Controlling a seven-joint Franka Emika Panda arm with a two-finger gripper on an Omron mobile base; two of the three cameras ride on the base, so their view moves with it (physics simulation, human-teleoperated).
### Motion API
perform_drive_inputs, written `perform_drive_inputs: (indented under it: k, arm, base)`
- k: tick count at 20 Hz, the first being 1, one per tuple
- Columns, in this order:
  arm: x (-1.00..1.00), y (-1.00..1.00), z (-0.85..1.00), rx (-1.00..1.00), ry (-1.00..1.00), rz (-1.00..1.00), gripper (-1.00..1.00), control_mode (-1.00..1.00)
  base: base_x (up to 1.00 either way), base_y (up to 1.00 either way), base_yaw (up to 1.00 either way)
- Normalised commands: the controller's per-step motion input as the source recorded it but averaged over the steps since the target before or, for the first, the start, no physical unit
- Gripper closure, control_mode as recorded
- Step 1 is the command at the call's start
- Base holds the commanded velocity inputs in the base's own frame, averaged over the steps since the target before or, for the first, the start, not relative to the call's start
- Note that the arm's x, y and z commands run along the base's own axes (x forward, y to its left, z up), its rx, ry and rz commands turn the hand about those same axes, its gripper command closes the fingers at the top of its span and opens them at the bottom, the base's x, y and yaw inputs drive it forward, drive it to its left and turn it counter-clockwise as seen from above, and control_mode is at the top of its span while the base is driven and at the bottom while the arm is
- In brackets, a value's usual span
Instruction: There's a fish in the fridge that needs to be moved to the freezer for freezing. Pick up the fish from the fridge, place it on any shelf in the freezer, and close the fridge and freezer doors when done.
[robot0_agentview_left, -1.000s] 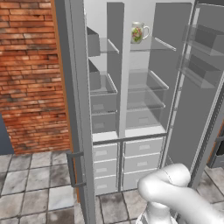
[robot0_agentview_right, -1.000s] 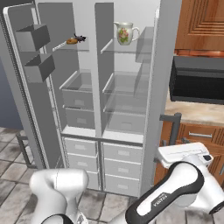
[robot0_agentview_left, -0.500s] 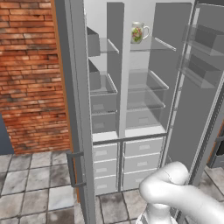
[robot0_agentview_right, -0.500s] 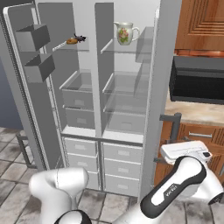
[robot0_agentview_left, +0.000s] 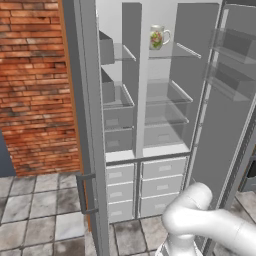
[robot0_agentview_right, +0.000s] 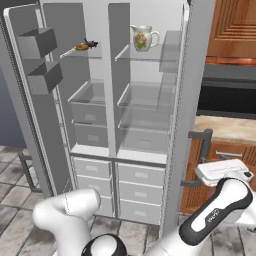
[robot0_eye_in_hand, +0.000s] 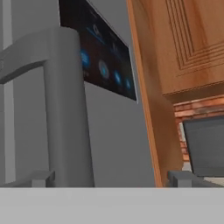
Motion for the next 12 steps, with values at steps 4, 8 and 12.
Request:
perform_drive_inputs:
  k: [4,8,12]
  arm:
    - [0.00,0.33,-0.38,-0.06,-0.22,0.06,-1.00,-1.00]
    - [0.02,0.89,-0.51,-0.09,-0.26,0.11,-1.00,-1.00]
    - [0.45,0.77,-0.28,-0.05,-0.27,0.05,-1.00,-1.00]
  base:
    - [0.00,0.00,0.00]
    - [0.00,0.00,0.00]
    - [0.00,0.00,0.00]
